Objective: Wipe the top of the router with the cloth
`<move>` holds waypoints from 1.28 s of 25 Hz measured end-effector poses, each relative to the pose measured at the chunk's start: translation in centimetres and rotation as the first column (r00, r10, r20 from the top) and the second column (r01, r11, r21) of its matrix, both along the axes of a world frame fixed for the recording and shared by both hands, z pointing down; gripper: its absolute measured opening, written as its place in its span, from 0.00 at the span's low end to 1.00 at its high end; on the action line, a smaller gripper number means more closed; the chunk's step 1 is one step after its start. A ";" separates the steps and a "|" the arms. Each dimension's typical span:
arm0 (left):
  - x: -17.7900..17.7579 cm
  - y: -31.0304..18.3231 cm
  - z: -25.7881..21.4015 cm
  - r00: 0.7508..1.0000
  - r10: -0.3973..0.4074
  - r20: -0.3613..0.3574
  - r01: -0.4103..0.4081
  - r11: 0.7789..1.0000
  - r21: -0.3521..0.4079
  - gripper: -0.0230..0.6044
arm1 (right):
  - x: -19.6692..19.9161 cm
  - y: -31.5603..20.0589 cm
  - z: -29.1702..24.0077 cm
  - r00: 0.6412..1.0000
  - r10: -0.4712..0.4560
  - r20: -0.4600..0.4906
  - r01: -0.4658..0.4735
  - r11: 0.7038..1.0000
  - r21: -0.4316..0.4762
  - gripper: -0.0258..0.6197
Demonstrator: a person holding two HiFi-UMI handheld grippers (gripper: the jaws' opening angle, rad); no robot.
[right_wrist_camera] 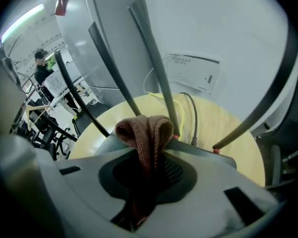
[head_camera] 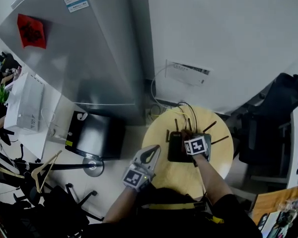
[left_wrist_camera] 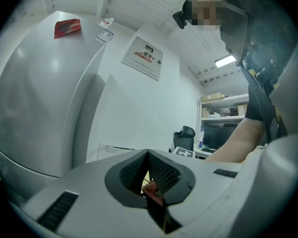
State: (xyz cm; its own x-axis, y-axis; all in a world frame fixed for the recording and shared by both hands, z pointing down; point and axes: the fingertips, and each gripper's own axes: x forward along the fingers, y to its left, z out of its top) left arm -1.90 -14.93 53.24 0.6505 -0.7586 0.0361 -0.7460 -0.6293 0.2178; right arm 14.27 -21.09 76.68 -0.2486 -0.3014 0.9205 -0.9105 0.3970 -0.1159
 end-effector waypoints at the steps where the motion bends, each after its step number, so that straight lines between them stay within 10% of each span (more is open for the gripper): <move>1: 0.2 -0.1 0.0 1.000 0.002 -0.003 -0.002 1.000 0.002 0.03 | 0.6 0.1 0.0 1.000 0.015 -0.003 -0.015 1.000 0.000 0.14; 32: 3.5 0.6 0.2 0.991 0.135 0.017 -0.135 0.991 0.003 0.03 | 10.8 0.7 -1.3 0.978 0.158 -0.136 -0.139 0.981 0.139 0.13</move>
State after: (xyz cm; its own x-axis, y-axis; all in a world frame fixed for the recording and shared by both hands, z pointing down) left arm 1.58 -14.34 53.44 0.7463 -0.6641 0.0444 -0.6576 -0.7255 0.2032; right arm 25.12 -20.44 75.36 -0.0589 -0.4425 0.8949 -0.9636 0.2594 0.0648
